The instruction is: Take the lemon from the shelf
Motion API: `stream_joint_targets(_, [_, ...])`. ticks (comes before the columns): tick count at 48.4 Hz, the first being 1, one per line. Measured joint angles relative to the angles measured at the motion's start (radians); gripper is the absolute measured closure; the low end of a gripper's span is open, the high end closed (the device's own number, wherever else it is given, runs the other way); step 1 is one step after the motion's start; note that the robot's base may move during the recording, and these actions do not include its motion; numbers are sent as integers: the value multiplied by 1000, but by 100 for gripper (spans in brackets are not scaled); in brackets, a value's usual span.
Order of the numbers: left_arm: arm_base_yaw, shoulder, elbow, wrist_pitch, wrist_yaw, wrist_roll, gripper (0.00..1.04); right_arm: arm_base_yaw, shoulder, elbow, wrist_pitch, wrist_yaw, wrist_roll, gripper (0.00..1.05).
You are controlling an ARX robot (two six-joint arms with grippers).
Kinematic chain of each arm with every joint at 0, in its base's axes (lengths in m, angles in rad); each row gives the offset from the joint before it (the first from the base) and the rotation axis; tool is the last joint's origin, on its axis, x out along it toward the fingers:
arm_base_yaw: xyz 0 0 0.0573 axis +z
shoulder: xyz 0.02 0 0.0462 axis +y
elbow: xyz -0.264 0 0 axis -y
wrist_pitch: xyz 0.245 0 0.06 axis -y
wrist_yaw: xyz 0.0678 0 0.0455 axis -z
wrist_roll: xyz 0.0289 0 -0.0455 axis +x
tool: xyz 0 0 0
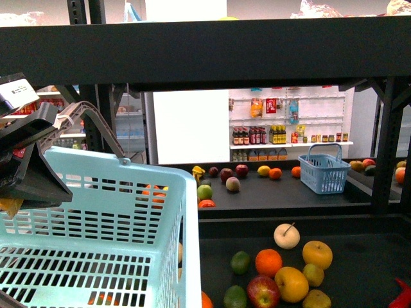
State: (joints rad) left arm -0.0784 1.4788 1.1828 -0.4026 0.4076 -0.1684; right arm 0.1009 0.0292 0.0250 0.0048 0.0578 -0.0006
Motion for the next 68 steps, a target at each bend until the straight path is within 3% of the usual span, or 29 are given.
stream_joint_targets(2, [0, 0, 0, 0, 0, 0, 89, -63, -17, -10, -7, -44, 0, 103])
stream_joint_targets(4, [0, 0, 0, 0, -2, 0, 89, -90, -21, -10, -6, -45, 2, 102])
stream_joint_targets(36, [0, 0, 0, 0, -3, 0, 89, -97, -23, -10, -6, -55, 2, 102])
stream_joint_targets(42, [0, 0, 0, 0, -3, 0, 89, -97, -23, -10, -6, -55, 2, 83])
stream_joint_targets(46, [25, 0, -40, 133, 145, -77, 89, -97, -23, -10, -6, -55, 2, 67])
stream_joint_targets(49, [43, 0, -51, 194, 182, -119, 89, -97, -24, -10, -6, -55, 2, 58])
stream_joint_targets(56, [117, 0, -52, 301, 206, -263, 90, -98, -24, -10, -6, -55, 2, 25])
stream_joint_targets(60, [165, 0, -48, 331, 163, -344, 90, -98, -24, -10, -6, -55, 2, 10])
stream_joint_targets(62, [188, 3, -43, 336, 138, -374, 90, -98, -24, -10, -6, -55, 2, 6])
stream_joint_targets(68, [289, 22, -4, 344, 42, -462, 90, -98, -24, -10, -6, -55, 2, 8])
